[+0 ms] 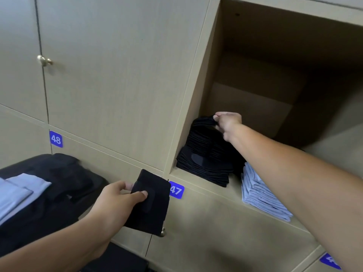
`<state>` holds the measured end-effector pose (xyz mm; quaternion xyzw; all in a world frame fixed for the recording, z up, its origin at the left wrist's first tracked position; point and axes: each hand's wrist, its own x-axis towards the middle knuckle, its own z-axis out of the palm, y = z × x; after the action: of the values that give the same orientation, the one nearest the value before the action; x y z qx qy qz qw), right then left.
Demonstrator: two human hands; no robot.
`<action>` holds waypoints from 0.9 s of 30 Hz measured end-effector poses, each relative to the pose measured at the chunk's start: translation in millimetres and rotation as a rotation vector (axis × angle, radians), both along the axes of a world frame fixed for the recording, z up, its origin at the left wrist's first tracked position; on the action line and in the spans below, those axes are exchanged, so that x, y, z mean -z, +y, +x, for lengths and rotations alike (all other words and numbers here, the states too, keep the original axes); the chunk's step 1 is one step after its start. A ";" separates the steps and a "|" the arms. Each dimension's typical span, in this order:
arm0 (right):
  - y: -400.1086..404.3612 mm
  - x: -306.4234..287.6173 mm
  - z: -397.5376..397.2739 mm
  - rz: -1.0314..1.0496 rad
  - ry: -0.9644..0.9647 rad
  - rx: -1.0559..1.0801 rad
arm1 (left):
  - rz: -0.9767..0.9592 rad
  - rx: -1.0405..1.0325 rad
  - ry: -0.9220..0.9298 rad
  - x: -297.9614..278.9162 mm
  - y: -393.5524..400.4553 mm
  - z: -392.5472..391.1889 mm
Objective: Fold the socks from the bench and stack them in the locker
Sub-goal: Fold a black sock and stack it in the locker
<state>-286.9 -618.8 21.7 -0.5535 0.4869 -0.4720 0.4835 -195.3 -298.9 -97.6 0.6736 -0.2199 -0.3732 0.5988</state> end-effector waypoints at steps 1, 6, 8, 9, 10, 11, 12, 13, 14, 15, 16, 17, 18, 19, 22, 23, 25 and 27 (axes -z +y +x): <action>-1.7 1.4 0.5 0.001 -0.003 -0.006 | 0.001 0.000 -0.010 0.2 0.3 1.9; -6.7 8.4 3.2 -0.006 0.015 -0.014 | -0.023 0.003 0.005 -0.7 4.5 9.4; -9.5 9.2 4.0 0.013 0.020 -0.002 | -0.026 0.007 -0.003 -0.3 5.7 10.6; -11.0 8.9 4.3 0.025 0.006 0.003 | -0.026 0.009 -0.002 -0.1 6.4 11.0; -11.7 8.2 4.7 0.039 -0.017 0.008 | -0.026 0.013 -0.002 0.2 7.0 11.7; -12.8 7.6 5.0 0.048 -0.040 0.013 | -0.026 0.016 -0.004 0.4 7.6 12.1; -14.7 7.6 5.2 0.051 -0.052 0.020 | -0.025 0.018 -0.003 0.6 8.3 12.3; -16.5 7.8 5.4 0.052 -0.049 0.020 | -0.026 0.020 -0.003 0.6 9.1 12.3; -18.4 8.2 5.3 0.055 -0.038 0.013 | -0.027 0.024 -0.004 0.6 9.5 12.0; -20.1 8.7 4.6 0.054 -0.017 0.009 | -0.026 0.028 -0.008 0.7 9.9 12.1; -21.6 9.4 4.5 0.048 0.029 0.006 | -0.024 0.033 -0.013 1.0 10.0 12.2; -23.8 10.5 4.6 0.028 0.110 0.015 | -0.023 0.035 -0.015 1.2 10.4 12.2; -26.0 11.3 4.6 -0.013 0.226 0.039 | -0.022 0.036 -0.017 1.2 10.8 12.4; -26.6 11.0 4.3 -0.066 0.357 0.061 | -0.022 0.038 -0.019 1.1 11.4 12.6; -20.0 6.5 4.0 -0.185 0.657 0.048 | -0.022 0.039 -0.019 1.3 13.2 13.8; -19.8 5.8 3.9 -0.201 0.739 0.028 | -0.023 0.038 -0.021 1.5 13.9 14.3; -16.9 6.1 3.4 -0.219 0.878 0.006 | -0.024 0.032 -0.026 2.5 14.9 16.0; -14.1 7.1 3.6 -0.239 0.940 -0.007 | -0.031 0.025 -0.030 3.0 16.0 17.8</action>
<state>-283.3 -632.9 14.6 -0.7601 0.5931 -0.2218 0.1460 -177.5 -283.0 -100.6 0.6671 -0.2431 -0.3671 0.6009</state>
